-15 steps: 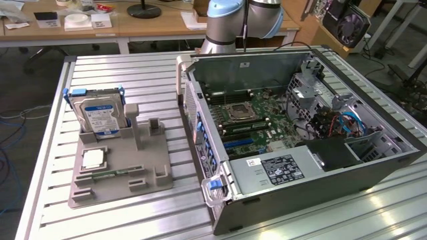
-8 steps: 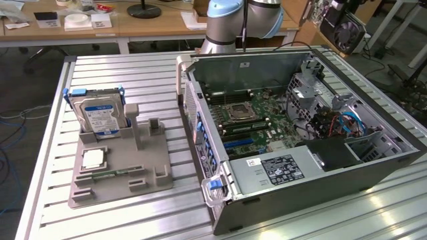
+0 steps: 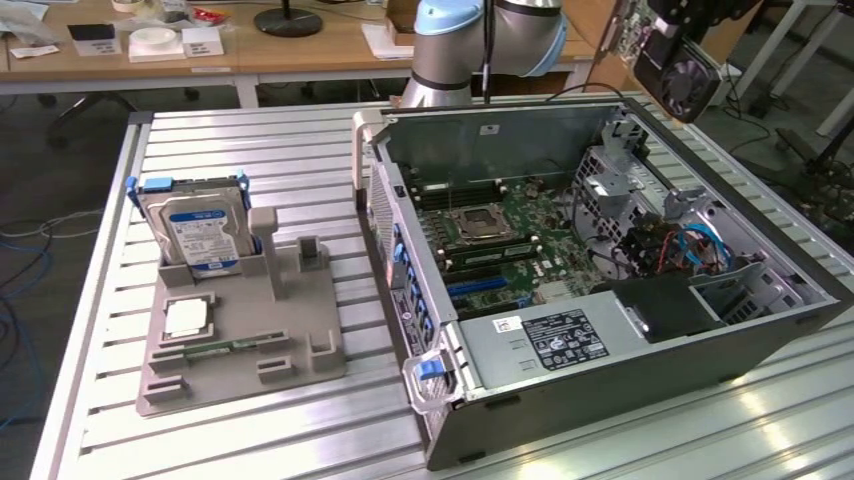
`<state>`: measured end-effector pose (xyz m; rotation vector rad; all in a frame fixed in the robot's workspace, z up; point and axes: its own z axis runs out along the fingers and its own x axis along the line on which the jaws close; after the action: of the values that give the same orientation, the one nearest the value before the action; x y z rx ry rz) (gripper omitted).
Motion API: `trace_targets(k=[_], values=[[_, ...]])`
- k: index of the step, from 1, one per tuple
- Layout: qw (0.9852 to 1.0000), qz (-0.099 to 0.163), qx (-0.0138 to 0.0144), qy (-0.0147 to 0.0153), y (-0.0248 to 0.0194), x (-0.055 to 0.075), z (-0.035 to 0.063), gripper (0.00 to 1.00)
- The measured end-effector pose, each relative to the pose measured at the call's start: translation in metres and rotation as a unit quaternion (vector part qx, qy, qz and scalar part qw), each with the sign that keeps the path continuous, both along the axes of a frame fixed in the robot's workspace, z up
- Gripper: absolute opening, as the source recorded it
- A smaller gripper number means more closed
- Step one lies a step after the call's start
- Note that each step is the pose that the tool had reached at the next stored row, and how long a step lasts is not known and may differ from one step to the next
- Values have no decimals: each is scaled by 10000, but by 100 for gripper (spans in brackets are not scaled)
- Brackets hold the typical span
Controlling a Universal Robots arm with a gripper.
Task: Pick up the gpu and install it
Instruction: 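Pick up the gpu and move the gpu toward the slot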
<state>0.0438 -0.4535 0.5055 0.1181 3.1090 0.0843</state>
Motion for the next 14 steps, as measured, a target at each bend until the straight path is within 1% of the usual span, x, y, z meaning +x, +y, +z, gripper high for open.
trace_targets(k=[2,7,14], values=[[10000,0,1,0,0,1,-15,27],[10000,0,0,0,0,1,-18,27],[10000,-1,1,0,0,2,-107,27]])
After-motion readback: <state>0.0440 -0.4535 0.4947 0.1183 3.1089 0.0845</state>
